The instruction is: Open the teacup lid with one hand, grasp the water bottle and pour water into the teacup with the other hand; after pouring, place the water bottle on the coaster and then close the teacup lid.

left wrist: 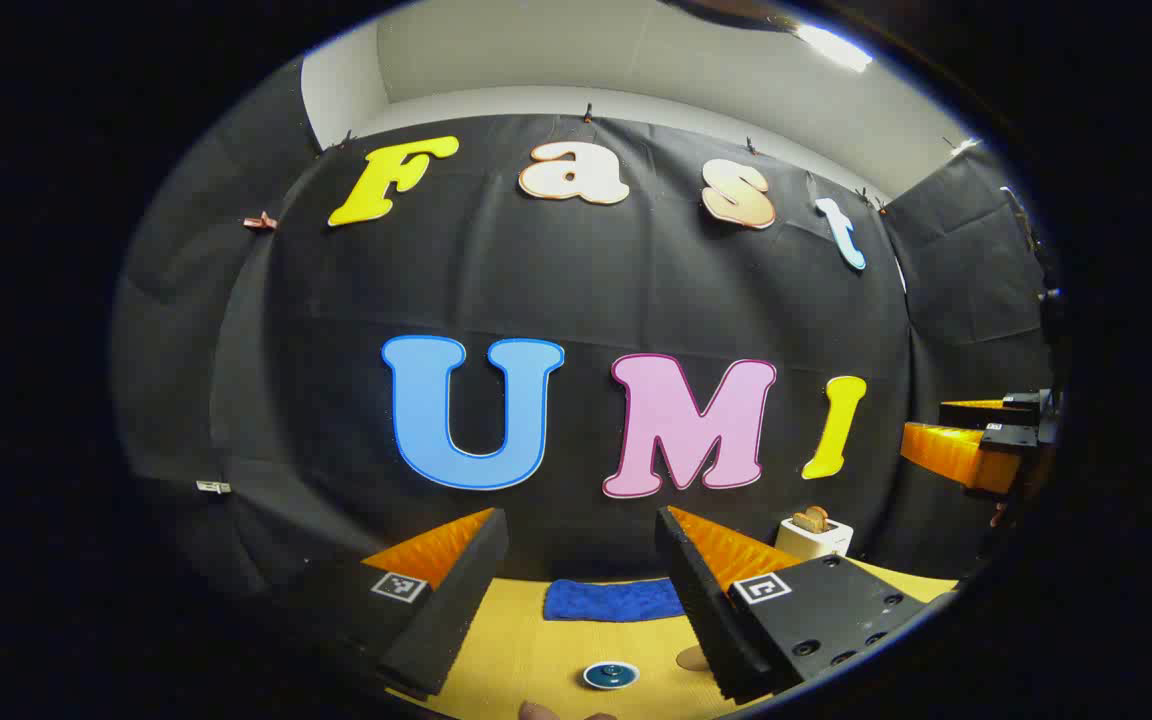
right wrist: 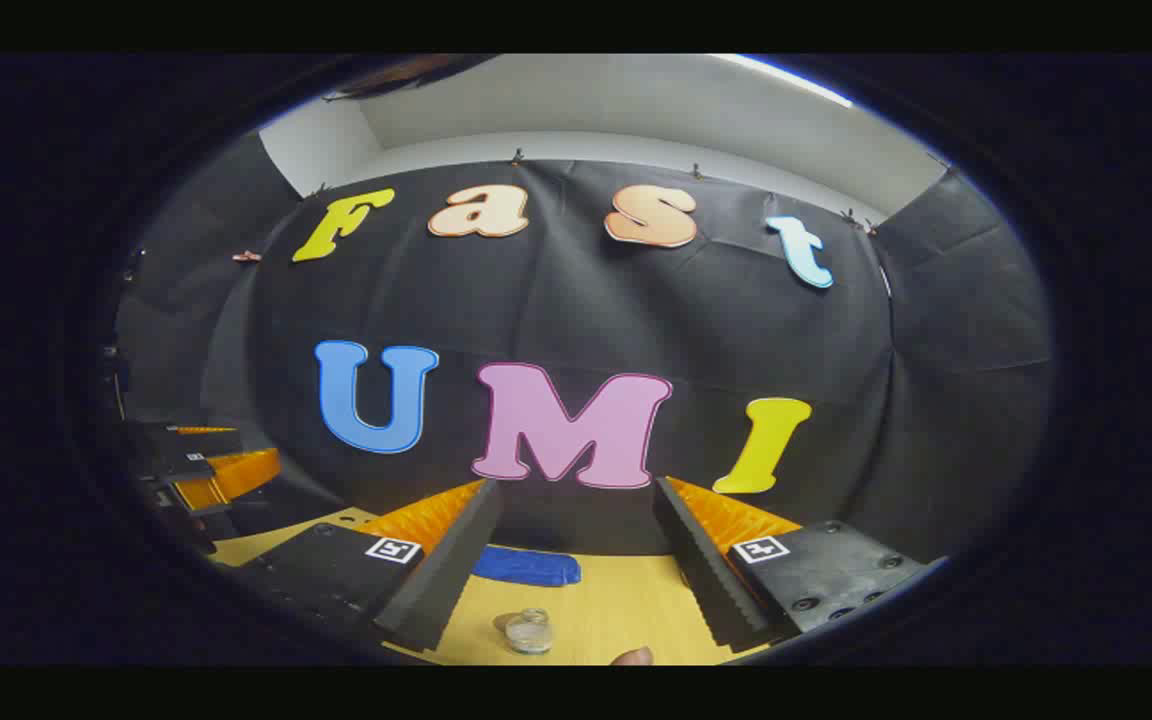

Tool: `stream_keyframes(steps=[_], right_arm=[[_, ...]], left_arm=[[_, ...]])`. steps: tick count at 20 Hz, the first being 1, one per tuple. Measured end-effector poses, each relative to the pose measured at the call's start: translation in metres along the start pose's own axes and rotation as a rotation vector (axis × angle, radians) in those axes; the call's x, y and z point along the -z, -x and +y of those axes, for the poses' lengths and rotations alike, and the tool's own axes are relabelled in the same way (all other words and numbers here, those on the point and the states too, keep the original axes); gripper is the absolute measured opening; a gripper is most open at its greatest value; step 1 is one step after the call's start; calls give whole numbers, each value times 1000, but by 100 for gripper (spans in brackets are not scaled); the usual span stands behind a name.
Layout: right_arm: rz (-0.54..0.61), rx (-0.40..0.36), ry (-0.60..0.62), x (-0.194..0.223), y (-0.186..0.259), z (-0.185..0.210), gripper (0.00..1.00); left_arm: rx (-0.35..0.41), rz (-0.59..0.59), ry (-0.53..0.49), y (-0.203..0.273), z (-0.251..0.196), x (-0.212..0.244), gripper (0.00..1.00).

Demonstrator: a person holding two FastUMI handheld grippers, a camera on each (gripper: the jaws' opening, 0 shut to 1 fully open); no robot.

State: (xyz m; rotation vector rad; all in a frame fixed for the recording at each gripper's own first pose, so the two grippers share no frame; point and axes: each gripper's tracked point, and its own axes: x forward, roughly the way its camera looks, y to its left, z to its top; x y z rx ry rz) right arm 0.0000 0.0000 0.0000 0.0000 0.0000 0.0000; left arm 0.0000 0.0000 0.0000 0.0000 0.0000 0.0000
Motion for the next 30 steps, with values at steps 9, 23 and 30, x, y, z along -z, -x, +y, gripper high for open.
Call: stream_keyframes(steps=[9, 23, 30], right_arm=[[-10, 9, -5, -1, -9, -3, 96], [38, -25, -19, 39, -21, 9, 97], [154, -60, -35, 136, -28, 21, 97]], left_arm=[[19, 9, -11, -4, -6, 4, 95], [64, 40, -14, -23, -24, 36, 95], [83, 138, -46, -40, -33, 148, 95]])
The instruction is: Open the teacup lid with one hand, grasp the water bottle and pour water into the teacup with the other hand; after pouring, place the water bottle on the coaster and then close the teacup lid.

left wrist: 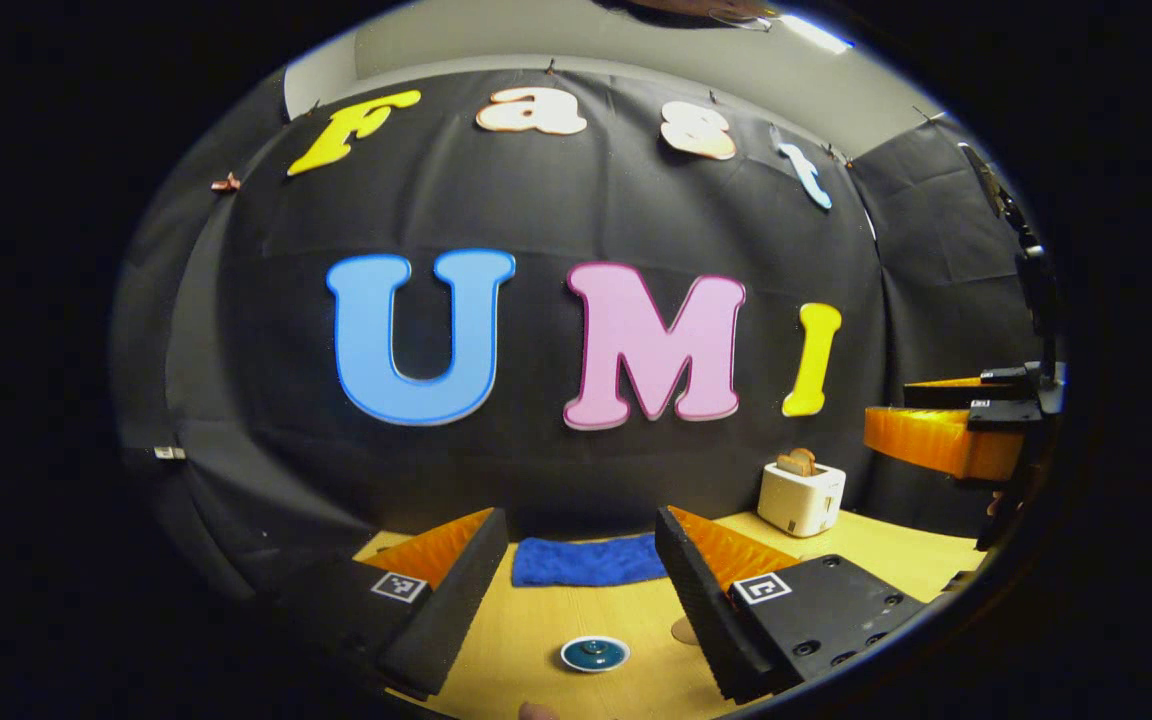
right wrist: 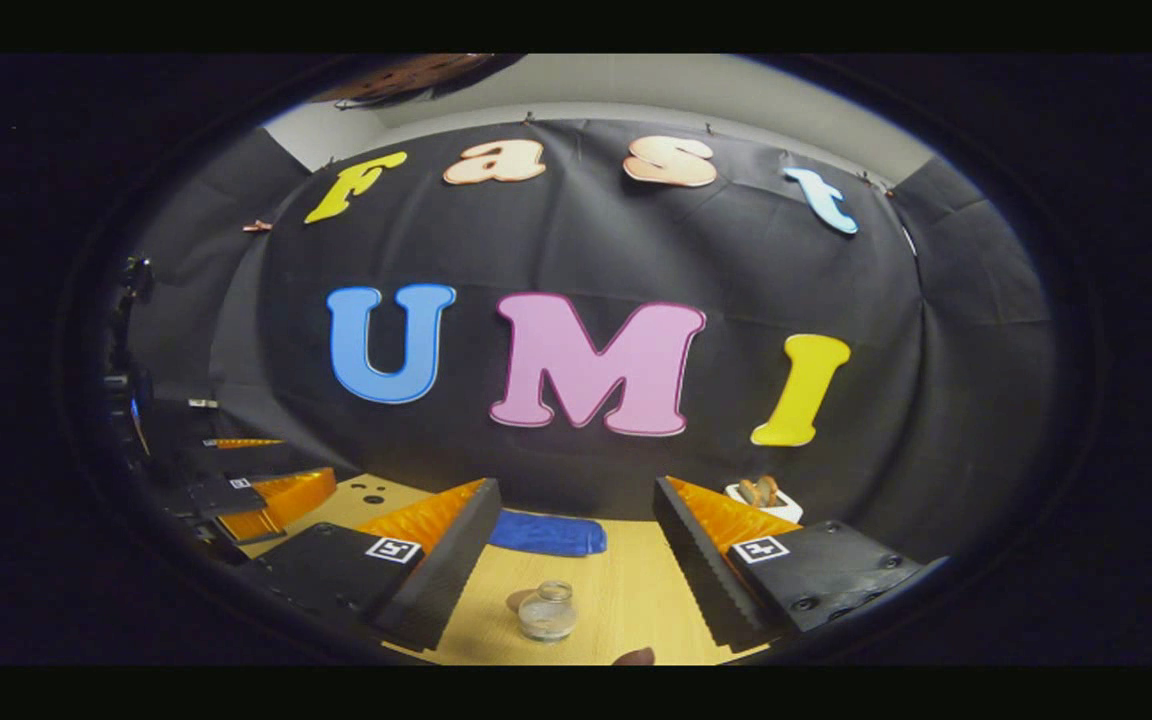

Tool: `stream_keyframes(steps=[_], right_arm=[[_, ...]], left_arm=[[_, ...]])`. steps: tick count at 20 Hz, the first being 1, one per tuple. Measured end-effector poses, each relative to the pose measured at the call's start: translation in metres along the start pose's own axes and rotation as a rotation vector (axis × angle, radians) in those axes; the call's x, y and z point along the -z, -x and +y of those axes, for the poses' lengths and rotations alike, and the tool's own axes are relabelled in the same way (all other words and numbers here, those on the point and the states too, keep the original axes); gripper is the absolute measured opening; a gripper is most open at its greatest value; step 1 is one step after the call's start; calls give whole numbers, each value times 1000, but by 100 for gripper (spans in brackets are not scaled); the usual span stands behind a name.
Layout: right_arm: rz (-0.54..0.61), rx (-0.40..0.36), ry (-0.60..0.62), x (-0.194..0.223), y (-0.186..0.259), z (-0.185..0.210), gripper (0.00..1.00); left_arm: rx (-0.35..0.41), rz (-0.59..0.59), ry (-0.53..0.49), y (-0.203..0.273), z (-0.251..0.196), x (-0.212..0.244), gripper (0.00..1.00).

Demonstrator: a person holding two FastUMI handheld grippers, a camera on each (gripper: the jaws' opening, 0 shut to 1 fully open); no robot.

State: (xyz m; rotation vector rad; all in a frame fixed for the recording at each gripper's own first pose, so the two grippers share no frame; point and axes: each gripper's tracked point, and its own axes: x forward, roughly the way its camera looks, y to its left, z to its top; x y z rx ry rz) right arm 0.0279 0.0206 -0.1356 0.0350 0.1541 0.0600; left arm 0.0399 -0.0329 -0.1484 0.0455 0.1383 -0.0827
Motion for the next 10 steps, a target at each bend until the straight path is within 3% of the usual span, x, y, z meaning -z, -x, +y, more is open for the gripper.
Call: stream_keyframes(steps=[10], right_arm=[[25, 3, 11, 86, -11, 1, 97]], left_arm=[[6, 123, 34, -56, -6, 166, 94]])
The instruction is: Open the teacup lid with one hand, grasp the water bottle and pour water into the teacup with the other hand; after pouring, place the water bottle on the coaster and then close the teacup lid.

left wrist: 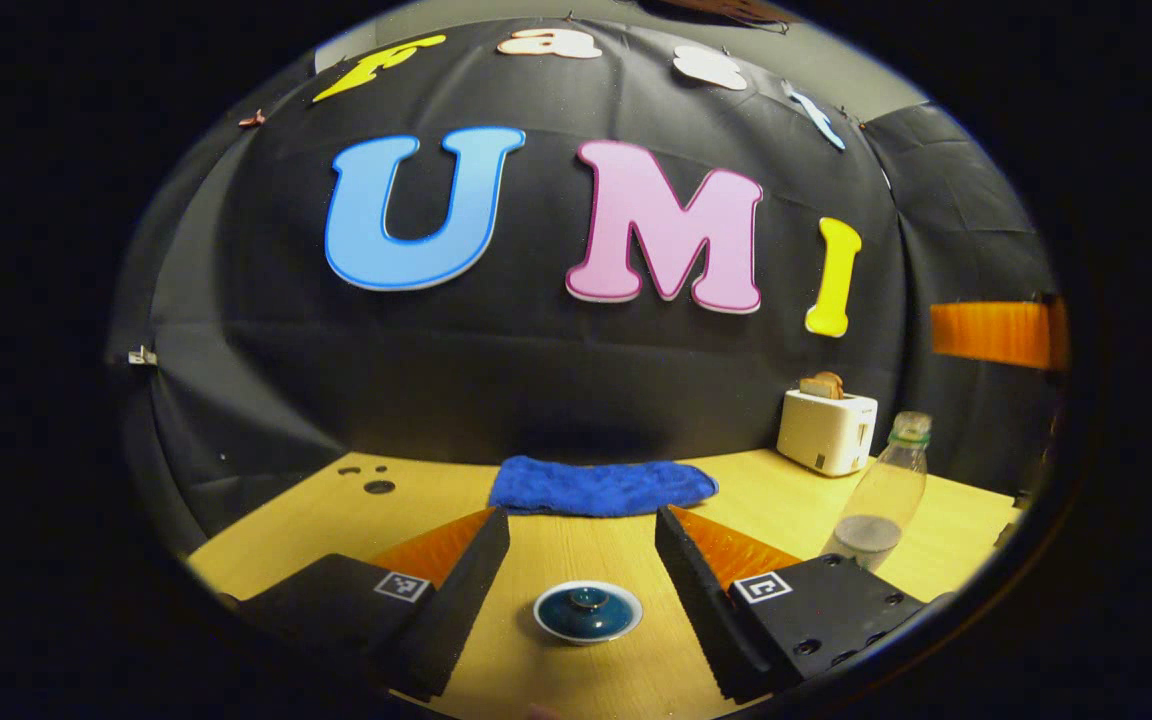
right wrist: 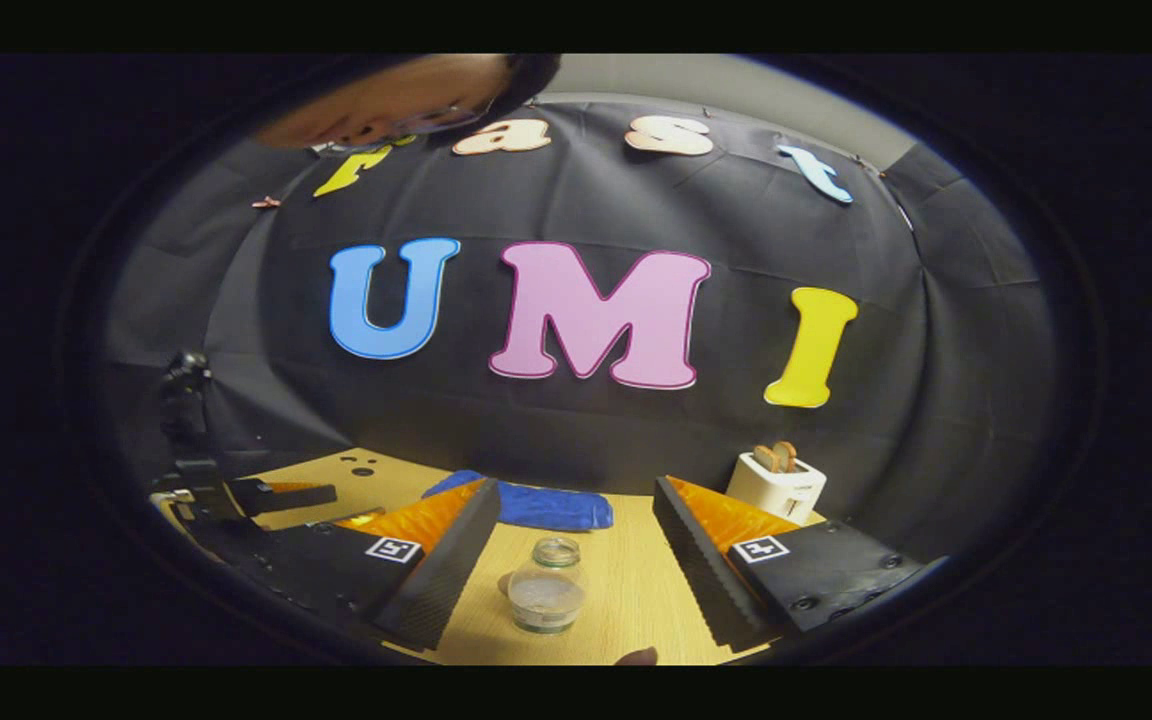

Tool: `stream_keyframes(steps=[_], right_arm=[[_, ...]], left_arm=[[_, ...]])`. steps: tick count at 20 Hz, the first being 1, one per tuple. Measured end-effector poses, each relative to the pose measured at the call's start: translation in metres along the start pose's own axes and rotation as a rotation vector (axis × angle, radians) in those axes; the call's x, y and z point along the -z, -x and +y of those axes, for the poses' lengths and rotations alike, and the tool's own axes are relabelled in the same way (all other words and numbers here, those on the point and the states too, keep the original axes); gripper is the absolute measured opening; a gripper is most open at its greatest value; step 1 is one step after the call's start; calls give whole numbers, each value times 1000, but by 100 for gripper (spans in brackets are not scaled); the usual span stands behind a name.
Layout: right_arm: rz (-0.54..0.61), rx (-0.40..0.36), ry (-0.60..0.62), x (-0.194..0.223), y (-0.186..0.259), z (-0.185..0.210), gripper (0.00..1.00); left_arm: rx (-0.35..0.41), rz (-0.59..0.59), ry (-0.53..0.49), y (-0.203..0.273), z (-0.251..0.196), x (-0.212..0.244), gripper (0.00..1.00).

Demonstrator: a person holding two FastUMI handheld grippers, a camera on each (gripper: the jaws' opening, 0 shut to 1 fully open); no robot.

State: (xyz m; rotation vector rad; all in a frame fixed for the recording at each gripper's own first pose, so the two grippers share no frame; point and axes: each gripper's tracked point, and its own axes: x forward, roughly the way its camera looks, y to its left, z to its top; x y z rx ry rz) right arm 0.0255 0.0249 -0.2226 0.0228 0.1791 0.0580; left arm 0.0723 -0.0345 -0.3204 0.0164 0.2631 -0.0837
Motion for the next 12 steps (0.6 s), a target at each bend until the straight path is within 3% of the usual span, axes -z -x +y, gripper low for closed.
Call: stream_keyframes(steps=[3, 4, 5, 8, 12], right_arm=[[33, 0, -18, 12, 2, -2, 97], [33, 3, -13, 12, 2, -4, 97], [35, 6, -4, 13, 2, -5, 97], [59, 7, 12, 22, 2, -10, 97], [76, 8, -14, 29, 3, -14, 96]], left_arm=[[-10, 42, -17, -14, 1, 33, 85], [-14, 57, -21, -19, 2, 43, 87], [-11, 71, -21, -21, 1, 49, 76], [24, 106, -12, -27, -6, 62, 67], [4, 131, -61, -35, -6, 71, 56]])
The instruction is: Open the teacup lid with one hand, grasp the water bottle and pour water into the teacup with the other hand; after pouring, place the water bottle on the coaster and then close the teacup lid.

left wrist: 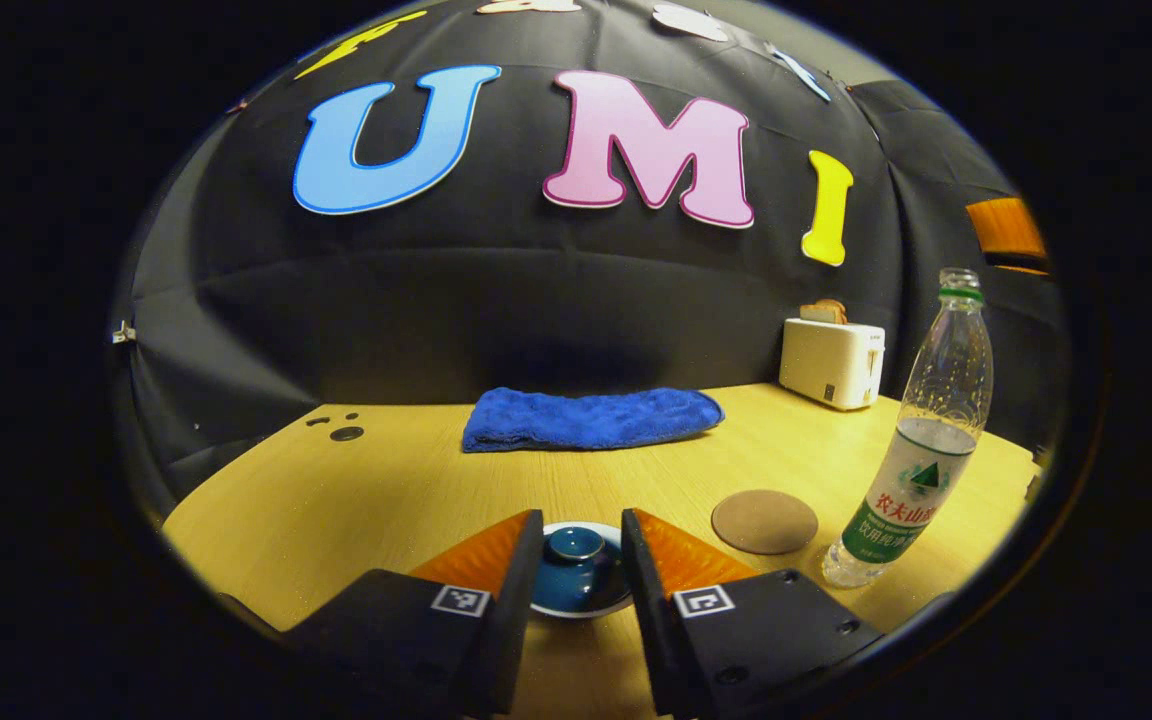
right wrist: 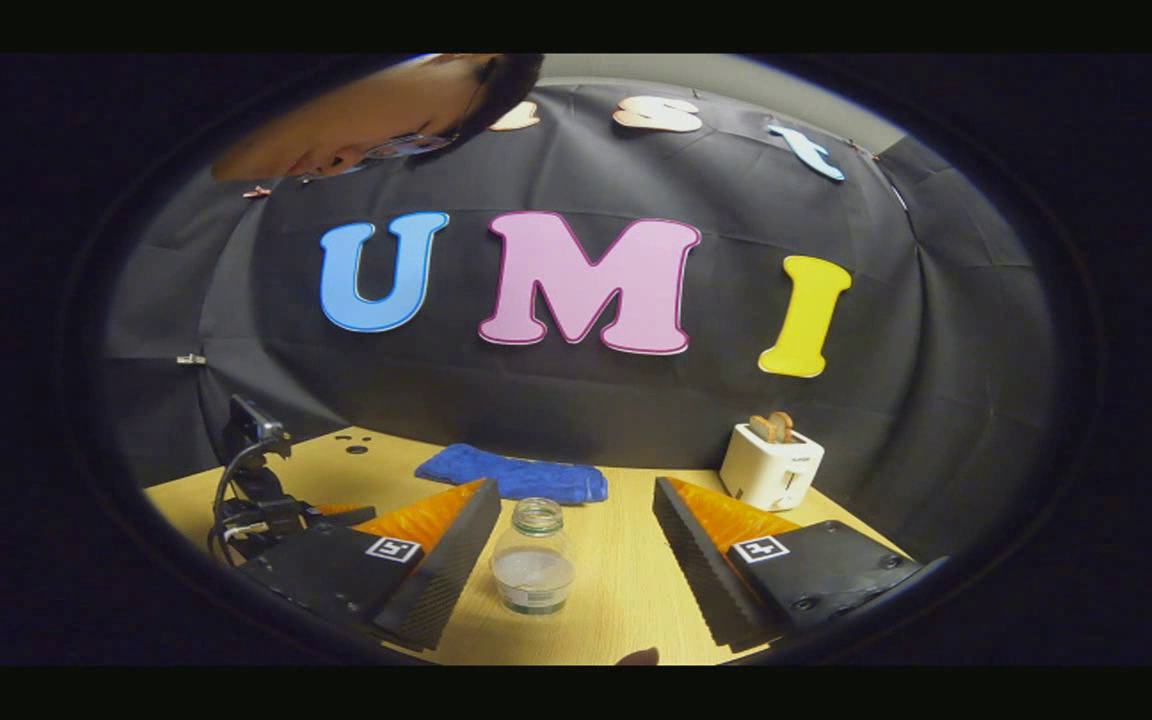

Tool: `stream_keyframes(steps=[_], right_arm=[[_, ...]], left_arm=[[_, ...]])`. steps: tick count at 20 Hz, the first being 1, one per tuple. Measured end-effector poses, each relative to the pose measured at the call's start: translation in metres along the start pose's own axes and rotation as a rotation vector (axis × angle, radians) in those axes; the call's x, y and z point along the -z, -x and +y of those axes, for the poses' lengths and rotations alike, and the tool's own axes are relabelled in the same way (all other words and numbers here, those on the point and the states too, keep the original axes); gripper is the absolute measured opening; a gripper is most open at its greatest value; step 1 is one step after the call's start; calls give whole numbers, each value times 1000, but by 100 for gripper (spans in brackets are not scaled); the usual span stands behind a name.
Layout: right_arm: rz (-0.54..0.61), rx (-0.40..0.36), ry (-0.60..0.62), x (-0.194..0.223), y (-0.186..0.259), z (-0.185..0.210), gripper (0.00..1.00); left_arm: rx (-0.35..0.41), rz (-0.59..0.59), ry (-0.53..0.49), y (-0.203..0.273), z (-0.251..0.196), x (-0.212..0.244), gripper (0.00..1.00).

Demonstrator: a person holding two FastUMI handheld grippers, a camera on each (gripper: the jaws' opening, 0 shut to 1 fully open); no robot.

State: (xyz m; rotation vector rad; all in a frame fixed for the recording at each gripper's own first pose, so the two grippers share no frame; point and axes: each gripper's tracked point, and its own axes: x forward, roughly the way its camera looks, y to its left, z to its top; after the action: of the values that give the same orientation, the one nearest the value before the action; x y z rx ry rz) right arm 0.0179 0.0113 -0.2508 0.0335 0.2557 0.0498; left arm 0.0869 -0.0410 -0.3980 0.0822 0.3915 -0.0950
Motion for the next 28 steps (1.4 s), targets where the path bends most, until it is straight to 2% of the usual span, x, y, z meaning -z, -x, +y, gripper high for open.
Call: stream_keyframes(steps=[1, 2, 6, 9, 10, 12, 16, 19, 22, 23, 24, 28], right_arm=[[5, -2, 0, 2, 1, 0, 96], [10, -7, 2, 7, 1, 0, 96], [53, -31, 7, 34, 6, 6, 97], [108, -61, -32, 67, 9, 17, 97], [119, -73, -52, 77, 9, 23, 97], [139, -86, -66, 97, 5, 31, 97], [157, -88, -52, 134, -7, 40, 97], [177, -75, -113, 156, -21, 41, 97], [168, -38, -128, 164, -36, 34, 97], [163, -26, -124, 164, -40, 32, 97], [164, -20, -120, 167, -45, 33, 96], [181, -11, -87, 174, -50, 36, 97]], left_arm=[[-14, 3, -8, 2, 2, -2, 43], [-17, 2, -13, 3, 2, -3, 37], [-11, -18, 19, 5, 4, -11, 34], [-19, -63, 35, 12, 6, -34, 33], [-21, -76, 33, 13, 7, -41, 29], [-25, -96, 28, 17, 10, -51, 33], [-29, -117, 37, 22, 16, -64, 33], [-41, -110, 56, 29, 23, -61, 33], [-58, -92, 74, 33, 30, -54, 33], [-65, -91, 77, 34, 33, -53, 36], [-70, -91, 79, 34, 35, -52, 34], [-76, -92, 86, 35, 39, -51, 33]])
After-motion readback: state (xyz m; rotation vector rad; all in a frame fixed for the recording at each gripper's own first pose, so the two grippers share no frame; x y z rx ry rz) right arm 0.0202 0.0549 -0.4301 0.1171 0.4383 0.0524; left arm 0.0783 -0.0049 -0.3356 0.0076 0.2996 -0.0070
